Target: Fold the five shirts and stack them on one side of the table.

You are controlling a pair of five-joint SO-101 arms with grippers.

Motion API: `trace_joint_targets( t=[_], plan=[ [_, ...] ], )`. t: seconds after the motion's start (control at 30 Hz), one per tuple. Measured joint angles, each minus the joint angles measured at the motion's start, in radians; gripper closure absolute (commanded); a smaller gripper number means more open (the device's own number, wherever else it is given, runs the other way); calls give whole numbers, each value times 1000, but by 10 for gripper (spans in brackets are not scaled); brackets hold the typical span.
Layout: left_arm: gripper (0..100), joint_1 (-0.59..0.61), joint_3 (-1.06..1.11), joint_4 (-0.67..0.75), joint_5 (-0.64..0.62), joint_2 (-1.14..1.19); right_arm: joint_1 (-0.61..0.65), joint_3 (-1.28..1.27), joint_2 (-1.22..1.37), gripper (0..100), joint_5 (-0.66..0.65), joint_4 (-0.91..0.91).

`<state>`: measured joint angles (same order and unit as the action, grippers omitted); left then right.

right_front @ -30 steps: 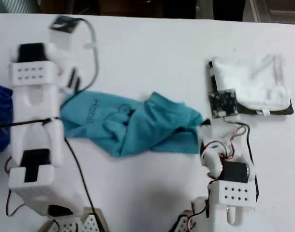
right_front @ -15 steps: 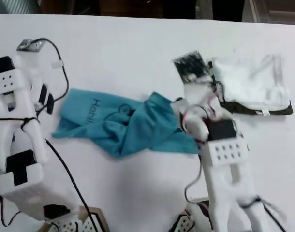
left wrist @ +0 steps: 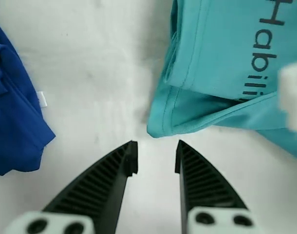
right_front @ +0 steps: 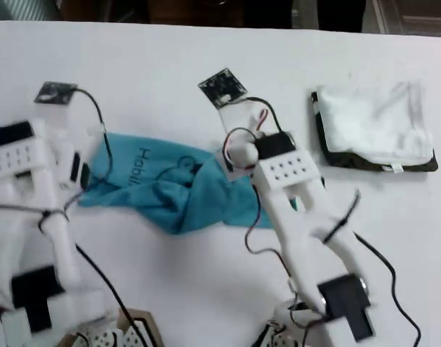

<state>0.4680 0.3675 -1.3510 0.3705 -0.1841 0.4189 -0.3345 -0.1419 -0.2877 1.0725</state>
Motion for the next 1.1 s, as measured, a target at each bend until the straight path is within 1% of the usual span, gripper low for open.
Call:
trace_joint_targets(
  t=[0.13,0.23,0.3,0.4,0.73,1.1],
  plan=[
    [850,-17,233,127,3,-153,8,60,78,843,0,54],
    [850,-14,356,193,2,-189,6,68,89,843,0,68],
    [850,-15,400,222,3,-192,5,66,95,843,0,69],
    [850,-5,413,258,-5,-192,5,68,100,843,0,69],
    [850,55,417,295,-183,-198,5,68,101,843,0,69],
    [850,52,425,339,-219,-189,6,68,101,843,0,77]
  ],
)
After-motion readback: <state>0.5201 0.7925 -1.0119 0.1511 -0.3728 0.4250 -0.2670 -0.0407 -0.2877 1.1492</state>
